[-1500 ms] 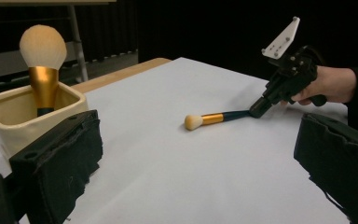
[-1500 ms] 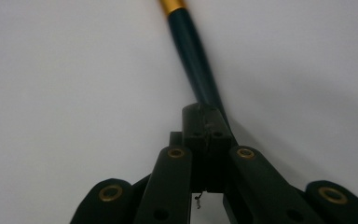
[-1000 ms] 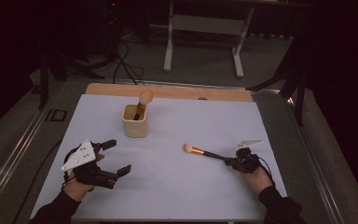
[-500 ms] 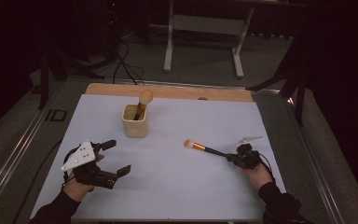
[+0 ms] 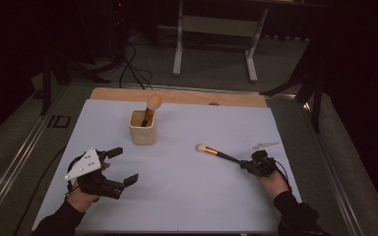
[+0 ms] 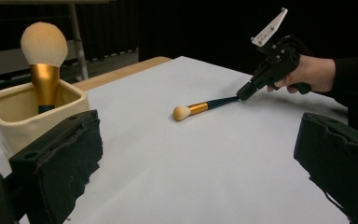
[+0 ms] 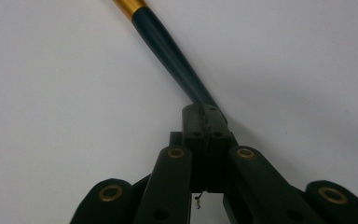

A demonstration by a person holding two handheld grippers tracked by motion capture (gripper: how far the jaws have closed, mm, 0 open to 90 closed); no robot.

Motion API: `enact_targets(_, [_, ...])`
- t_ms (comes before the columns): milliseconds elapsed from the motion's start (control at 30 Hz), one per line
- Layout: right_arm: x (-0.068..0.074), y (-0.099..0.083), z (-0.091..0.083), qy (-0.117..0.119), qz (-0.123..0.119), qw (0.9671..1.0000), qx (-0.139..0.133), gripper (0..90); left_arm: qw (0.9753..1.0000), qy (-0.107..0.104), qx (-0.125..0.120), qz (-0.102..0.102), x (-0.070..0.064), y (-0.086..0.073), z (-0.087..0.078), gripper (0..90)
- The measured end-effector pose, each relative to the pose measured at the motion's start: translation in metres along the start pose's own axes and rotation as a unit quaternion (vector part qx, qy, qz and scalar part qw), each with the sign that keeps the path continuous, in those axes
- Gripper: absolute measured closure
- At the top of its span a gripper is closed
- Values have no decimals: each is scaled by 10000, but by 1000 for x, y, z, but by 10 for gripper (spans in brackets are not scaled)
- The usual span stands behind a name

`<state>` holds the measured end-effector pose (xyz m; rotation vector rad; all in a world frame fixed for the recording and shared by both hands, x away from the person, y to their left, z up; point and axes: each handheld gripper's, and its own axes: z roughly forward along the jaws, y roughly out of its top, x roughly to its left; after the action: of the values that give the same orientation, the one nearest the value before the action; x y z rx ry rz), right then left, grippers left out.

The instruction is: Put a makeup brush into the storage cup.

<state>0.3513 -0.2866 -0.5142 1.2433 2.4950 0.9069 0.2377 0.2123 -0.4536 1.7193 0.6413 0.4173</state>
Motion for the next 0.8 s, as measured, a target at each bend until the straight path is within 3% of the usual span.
enact_targets(300, [0,11,-11,319,-261,9991,16,877,10000,6,0,-12,1,0,-1,15])
enact_targets(467, [-5,20,-21,503,-432,9974,-298,864,10000,-15,7,14,0,0,-1,15])
enact_targets(700, [-10,43,-42,776,-864,9919,-515,727,10000,-35,23,17,0,-1,-1,15])
enact_targets(800, [-12,53,-50,869,-1047,9898,-421,637,10000,-45,19,17,0,-1,-1,15])
